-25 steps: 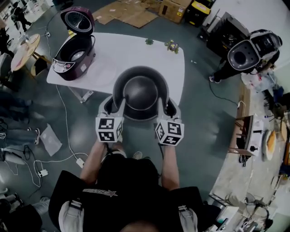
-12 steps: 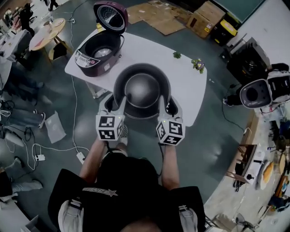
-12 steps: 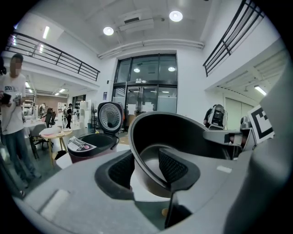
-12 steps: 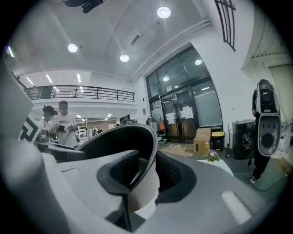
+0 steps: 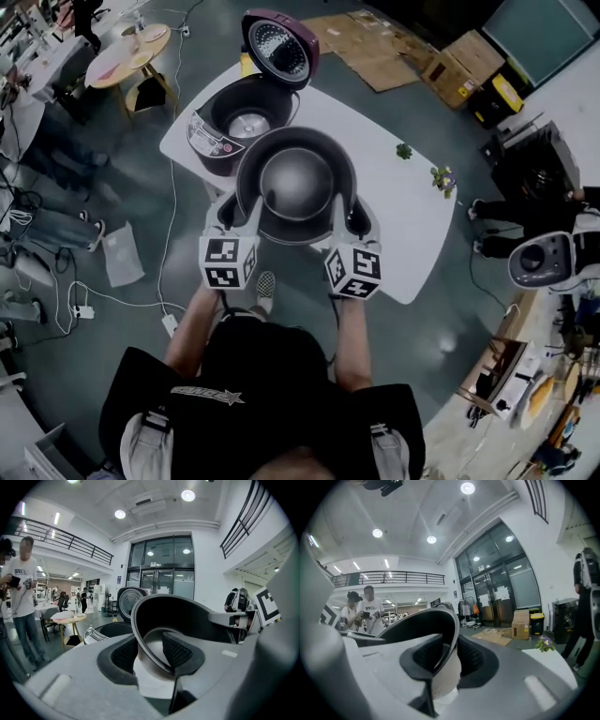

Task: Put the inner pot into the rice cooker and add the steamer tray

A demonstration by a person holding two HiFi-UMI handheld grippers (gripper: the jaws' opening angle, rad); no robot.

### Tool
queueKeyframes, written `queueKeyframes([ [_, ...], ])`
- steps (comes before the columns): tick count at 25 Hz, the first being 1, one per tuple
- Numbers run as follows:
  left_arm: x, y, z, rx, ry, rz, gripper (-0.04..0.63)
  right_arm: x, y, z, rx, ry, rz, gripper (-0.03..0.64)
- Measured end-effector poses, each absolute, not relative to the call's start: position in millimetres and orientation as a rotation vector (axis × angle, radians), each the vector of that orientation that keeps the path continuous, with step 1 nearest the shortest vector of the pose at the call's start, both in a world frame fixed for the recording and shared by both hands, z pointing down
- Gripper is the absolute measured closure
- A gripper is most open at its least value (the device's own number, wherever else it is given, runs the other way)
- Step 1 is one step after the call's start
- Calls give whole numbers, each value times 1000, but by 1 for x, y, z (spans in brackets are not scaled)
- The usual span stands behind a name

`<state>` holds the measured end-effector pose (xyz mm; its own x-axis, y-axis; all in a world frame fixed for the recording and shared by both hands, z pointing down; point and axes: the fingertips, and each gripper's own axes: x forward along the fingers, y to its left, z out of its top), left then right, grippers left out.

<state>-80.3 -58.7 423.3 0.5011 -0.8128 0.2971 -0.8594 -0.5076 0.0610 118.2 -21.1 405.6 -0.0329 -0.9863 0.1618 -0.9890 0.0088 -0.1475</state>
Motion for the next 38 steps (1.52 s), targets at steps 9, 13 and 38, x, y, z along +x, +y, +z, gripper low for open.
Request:
queueKeyframes([
  [9, -115, -132, 407, 2517, -1518, 291, 422, 86, -104, 388, 2128, -2291, 294, 518],
  [13, -131, -159, 400, 2523, -1559, 271, 422, 72, -133, 378, 2113, -2325, 261, 518],
  [38, -163, -300, 410, 2387, -1626, 347, 420, 39, -295, 391, 2022, -2384, 387, 537],
])
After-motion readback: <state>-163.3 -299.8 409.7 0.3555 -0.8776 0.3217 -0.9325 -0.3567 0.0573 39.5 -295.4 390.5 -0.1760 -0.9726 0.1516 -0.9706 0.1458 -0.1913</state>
